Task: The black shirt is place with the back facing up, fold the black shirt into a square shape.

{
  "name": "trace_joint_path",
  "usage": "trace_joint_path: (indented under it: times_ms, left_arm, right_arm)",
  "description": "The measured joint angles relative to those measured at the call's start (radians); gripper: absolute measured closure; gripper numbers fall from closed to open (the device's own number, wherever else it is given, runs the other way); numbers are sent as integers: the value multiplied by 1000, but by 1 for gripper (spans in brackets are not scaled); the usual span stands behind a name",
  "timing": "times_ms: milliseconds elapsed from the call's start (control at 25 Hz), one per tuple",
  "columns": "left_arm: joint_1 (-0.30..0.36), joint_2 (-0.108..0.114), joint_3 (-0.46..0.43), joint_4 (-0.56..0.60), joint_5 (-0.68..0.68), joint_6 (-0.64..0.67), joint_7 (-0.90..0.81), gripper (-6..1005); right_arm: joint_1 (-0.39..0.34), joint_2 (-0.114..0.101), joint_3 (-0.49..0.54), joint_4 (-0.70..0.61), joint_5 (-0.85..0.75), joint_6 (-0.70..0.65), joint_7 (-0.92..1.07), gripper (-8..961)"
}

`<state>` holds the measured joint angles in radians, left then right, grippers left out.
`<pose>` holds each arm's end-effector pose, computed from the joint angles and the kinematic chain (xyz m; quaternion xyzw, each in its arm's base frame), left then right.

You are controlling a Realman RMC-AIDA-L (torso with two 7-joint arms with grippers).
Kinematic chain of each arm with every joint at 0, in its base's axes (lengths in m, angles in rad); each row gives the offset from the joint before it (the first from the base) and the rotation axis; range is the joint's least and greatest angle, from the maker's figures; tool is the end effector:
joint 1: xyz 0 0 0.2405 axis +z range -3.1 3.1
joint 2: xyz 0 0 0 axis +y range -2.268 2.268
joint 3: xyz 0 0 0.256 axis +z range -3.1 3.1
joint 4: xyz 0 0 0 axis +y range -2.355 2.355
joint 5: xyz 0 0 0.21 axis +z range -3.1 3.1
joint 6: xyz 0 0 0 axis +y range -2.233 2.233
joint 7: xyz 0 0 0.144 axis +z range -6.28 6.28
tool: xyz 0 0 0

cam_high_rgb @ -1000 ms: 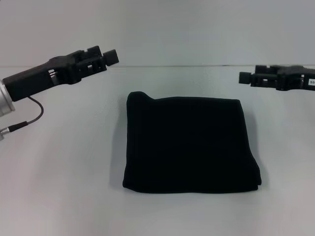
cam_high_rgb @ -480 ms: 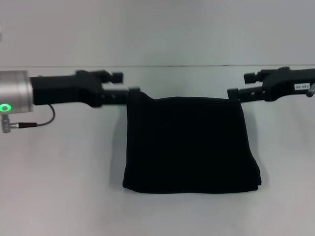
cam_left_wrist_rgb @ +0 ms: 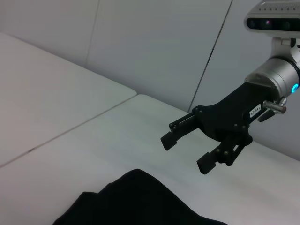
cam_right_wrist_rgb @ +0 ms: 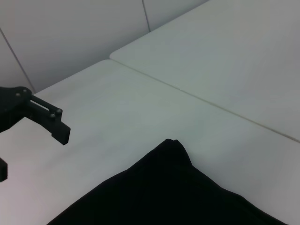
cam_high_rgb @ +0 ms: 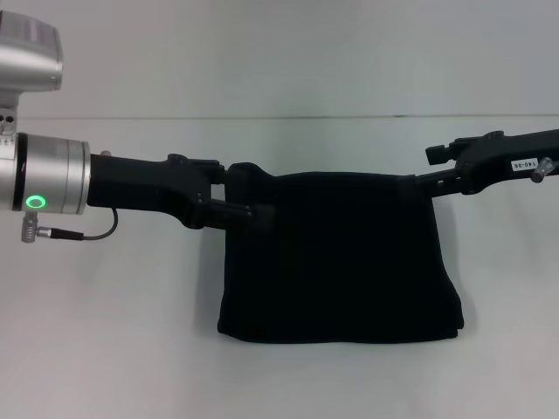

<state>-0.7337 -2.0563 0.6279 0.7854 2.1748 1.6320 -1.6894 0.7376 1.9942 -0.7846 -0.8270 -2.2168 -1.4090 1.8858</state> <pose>-0.2018 0.3777 0.0268 -0.9507 -0.2279 -0.1925 0.0847 0.2138 0.4113 0.0448 -0.9369 0.2824 0.1074 0.1758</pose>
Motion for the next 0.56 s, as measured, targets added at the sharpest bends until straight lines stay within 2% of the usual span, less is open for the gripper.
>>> trace_joint_path:
  times_ms: [560]
  left_arm:
    - [20,-8,3,-3,11,22,-3,135]
  right_arm:
    - [-8,1,-7,0,-1,-6,-1,26]
